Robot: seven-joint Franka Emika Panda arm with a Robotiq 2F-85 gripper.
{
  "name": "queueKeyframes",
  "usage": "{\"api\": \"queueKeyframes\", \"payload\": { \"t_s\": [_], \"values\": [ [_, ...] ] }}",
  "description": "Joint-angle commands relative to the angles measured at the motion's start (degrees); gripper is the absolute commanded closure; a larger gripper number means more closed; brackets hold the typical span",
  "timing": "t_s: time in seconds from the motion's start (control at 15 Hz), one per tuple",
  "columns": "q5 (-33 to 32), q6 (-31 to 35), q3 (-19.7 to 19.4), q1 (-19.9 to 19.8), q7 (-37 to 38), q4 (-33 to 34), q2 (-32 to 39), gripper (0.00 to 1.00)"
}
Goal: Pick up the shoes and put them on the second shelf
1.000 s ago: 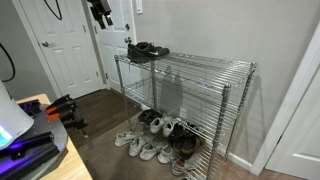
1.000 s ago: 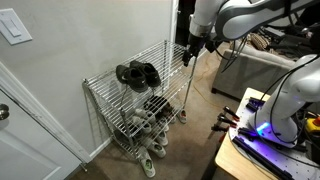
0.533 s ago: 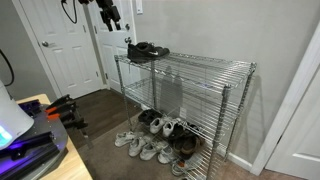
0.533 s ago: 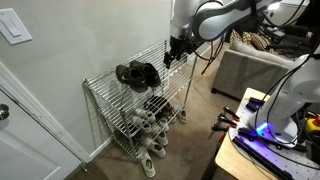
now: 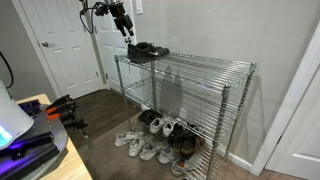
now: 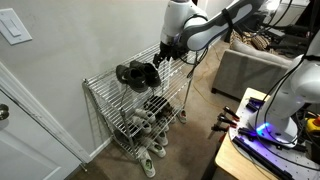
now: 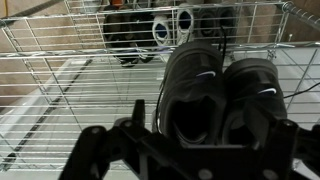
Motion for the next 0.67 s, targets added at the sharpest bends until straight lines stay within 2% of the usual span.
{"api": "queueKeyframes", "payload": {
  "t_s": [0.0,0.6],
  "values": [
    [0.4,0.0,-2.3,2.1,-0.4,0.1,0.2,0.00],
    [0.4,0.0,-2.4,2.5,-0.4,0.2,0.0,0.00]
  ]
}}
